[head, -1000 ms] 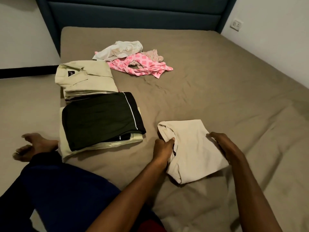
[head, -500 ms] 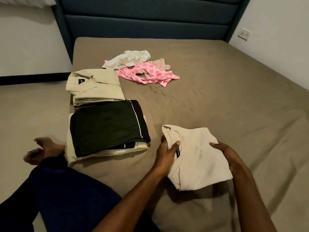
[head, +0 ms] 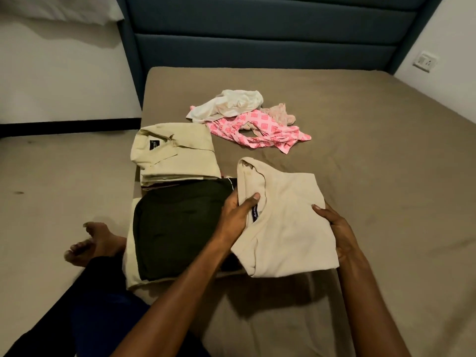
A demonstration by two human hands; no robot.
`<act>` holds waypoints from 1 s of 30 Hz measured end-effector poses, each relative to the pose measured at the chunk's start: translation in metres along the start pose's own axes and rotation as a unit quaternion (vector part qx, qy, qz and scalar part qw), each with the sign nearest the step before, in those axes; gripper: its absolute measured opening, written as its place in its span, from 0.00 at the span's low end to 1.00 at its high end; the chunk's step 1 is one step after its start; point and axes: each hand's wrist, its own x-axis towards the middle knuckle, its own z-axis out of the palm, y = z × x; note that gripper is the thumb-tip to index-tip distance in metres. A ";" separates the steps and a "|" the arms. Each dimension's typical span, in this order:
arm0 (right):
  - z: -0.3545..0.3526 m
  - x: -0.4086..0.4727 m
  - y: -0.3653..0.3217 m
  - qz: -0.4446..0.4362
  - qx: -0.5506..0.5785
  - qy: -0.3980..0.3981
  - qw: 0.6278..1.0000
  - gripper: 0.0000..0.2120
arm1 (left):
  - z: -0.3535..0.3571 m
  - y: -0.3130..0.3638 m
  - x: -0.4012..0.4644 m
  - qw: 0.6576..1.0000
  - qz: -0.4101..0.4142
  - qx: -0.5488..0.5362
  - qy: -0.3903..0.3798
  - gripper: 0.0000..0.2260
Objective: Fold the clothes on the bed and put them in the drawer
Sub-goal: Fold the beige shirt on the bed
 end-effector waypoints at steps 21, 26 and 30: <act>0.276 0.291 0.056 -0.058 -0.109 -0.086 0.989 0.18 | -0.265 0.143 0.224 0.957 0.042 0.265 0.110 0.10; 0.271 0.304 0.070 -0.089 -0.161 -0.045 0.982 0.13 | -0.284 0.118 0.231 0.936 0.031 0.318 0.148 0.07; 0.274 0.302 0.062 -0.126 -0.223 -0.038 0.966 0.15 | -0.279 0.126 0.228 0.922 0.028 0.336 0.190 0.10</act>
